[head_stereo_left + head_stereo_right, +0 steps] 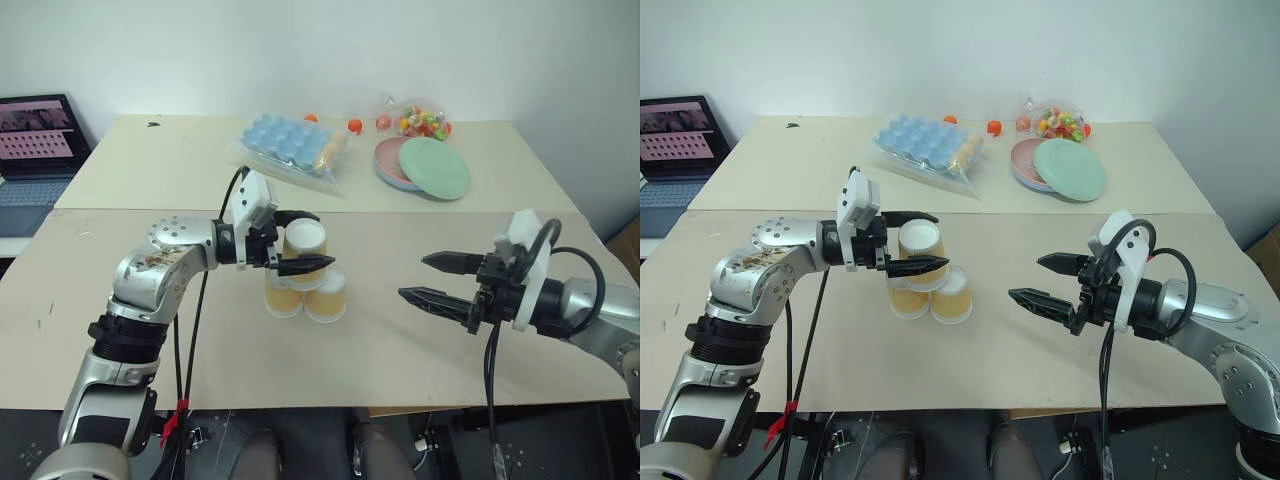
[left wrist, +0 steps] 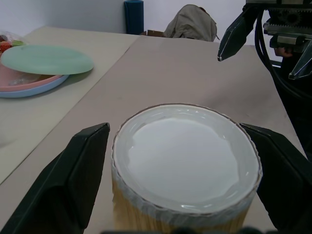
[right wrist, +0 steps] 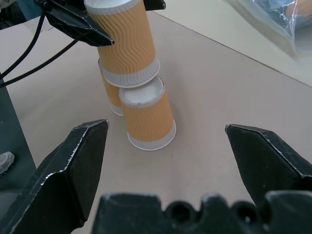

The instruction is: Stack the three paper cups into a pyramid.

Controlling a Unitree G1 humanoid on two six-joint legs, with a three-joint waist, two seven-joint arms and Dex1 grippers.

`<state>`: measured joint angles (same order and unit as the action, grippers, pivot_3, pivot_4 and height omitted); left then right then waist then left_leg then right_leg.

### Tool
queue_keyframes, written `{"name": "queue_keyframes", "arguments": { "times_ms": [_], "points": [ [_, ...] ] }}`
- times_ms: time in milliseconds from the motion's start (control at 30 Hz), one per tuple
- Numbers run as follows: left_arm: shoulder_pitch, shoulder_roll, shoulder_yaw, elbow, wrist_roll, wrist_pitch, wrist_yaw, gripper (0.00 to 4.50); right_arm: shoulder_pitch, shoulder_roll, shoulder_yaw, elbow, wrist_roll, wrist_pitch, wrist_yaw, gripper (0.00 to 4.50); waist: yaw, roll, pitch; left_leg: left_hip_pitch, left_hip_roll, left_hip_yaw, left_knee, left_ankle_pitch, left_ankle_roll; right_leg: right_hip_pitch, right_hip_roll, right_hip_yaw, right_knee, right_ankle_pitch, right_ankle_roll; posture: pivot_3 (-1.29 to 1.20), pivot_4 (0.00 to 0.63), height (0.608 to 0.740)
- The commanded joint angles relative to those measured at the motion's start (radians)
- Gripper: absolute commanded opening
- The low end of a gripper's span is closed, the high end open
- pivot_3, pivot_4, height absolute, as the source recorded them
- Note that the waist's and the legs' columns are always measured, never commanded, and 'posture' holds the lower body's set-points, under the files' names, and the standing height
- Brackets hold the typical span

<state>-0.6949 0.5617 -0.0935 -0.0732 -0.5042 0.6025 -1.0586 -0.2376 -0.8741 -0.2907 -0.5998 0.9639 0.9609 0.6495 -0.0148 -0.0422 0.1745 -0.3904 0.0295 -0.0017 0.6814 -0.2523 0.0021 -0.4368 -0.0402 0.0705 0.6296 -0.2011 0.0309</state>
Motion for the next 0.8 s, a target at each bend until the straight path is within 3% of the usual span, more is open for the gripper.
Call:
{"name": "queue_keyframes", "arguments": {
  "times_ms": [33, 300, 533, 667, 800],
  "points": [
    [-0.03, -0.005, 0.035, -0.031, -0.036, 0.023, 0.008, 4.44, -0.021, -0.011, -0.023, -0.012, -0.005, -0.034, 0.003, 4.5, -0.001, 0.0, 0.0, 0.0, 0.0, 0.0, 0.0, 0.0, 0.0, 0.0, 0.0, 0.0, 0.0, 0.0, 0.0, 0.0, 0.15, 0.736],
    [-0.257, -0.028, 0.144, 0.009, -0.134, 0.127, 0.099, 4.44, -0.021, -0.015, -0.024, -0.002, -0.01, -0.036, 0.02, 4.5, 0.002, 0.0, 0.0, -0.001, 0.0, -0.001, 0.001, 0.0, 0.0, 0.0, 0.0, -0.001, 0.0, 0.0, 0.001, 0.0, 0.15, 0.736],
    [-0.413, 0.037, 0.196, 0.122, -0.112, 0.146, 0.144, 4.44, -0.024, -0.02, -0.027, 0.008, -0.017, -0.035, 0.031, 4.5, -0.005, 0.0, 0.0, 0.0, 0.0, 0.0, 0.001, 0.0, 0.0, 0.0, 0.0, 0.0, 0.001, 0.0, 0.001, 0.0, 0.15, 0.736],
    [-0.362, 0.137, 0.203, 0.151, -0.089, 0.177, 0.127, 4.44, 0.005, -0.033, -0.078, 0.007, -0.004, -0.027, 0.035, 4.5, -0.011, 0.0, 0.0, 0.001, 0.0, 0.0, 0.001, 0.0, 0.0, 0.0, 0.001, 0.0, 0.001, -0.001, 0.001, 0.0, 0.15, 0.736],
    [-0.17, 0.273, 0.27, 0.116, -0.095, 0.201, 0.075, 4.44, 0.088, -0.042, -0.203, 0.022, 0.007, -0.033, 0.051, 4.5, -0.013, 0.0, 0.0, 0.0, 0.0, 0.0, 0.001, 0.0, 0.0, 0.0, 0.001, 0.0, 0.001, -0.001, 0.001, 0.0, 0.15, 0.736]
  ]
}}
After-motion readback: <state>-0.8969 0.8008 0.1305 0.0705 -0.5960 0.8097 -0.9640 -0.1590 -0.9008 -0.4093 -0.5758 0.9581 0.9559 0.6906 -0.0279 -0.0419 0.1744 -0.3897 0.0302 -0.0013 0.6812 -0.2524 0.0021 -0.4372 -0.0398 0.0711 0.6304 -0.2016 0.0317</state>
